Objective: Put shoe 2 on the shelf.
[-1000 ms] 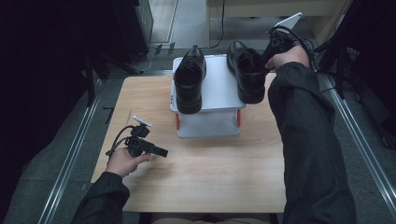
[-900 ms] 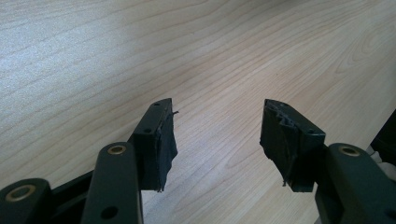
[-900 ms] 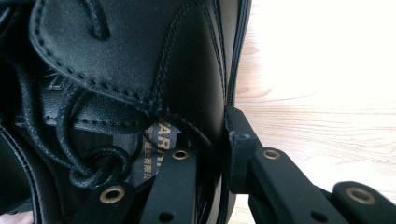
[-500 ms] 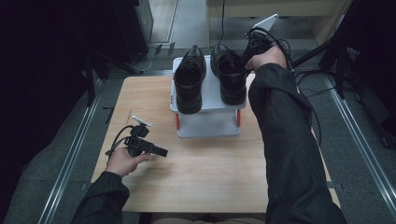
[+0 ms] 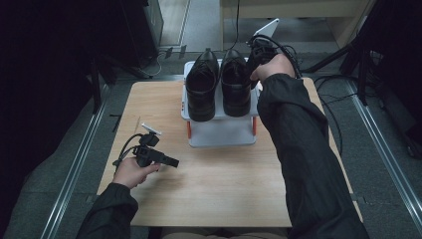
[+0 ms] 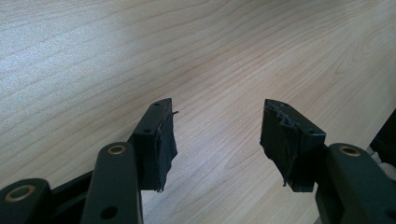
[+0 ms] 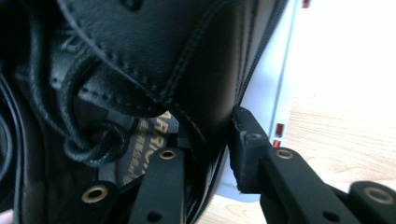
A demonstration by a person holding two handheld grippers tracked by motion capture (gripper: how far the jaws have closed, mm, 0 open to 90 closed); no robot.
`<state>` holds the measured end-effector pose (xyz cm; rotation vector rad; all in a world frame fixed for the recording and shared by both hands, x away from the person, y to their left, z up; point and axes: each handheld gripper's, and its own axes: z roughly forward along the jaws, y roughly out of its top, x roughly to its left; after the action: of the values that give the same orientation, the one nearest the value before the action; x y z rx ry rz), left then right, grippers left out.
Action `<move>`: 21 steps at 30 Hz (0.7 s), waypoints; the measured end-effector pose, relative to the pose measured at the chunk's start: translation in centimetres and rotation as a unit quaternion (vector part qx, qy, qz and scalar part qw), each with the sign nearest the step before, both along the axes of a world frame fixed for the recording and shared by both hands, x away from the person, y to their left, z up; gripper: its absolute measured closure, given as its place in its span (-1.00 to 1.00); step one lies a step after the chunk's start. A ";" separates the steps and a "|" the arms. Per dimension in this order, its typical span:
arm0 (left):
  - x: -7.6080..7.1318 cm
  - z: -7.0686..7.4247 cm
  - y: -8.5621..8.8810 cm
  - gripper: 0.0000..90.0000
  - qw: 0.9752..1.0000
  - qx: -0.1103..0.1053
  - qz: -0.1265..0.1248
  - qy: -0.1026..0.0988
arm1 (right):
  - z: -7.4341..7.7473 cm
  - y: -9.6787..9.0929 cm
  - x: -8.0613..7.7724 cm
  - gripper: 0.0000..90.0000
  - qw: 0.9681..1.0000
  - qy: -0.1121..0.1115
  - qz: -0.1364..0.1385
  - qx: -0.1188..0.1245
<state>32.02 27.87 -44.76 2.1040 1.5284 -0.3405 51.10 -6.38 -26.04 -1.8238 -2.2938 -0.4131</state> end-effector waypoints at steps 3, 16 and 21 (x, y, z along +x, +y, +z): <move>0.0 0.0 0.0 -0.02 1.000 0.001 -0.001 0.002 | -0.1 0.7 -0.4 0.63 1.000 -0.001 0.012 -0.012; 0.0 0.0 0.0 -0.03 1.000 0.002 -0.003 0.002 | -0.5 0.3 -0.5 0.46 1.000 -0.011 0.021 0.009; 0.0 -0.1 0.1 -0.03 1.000 0.003 -0.001 0.003 | 0.0 0.0 -0.5 0.42 0.999 -0.020 0.024 0.018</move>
<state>32.07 27.93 -44.81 2.1109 1.5318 -0.3444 50.59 -6.40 -26.03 -1.7561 -2.3357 -0.4830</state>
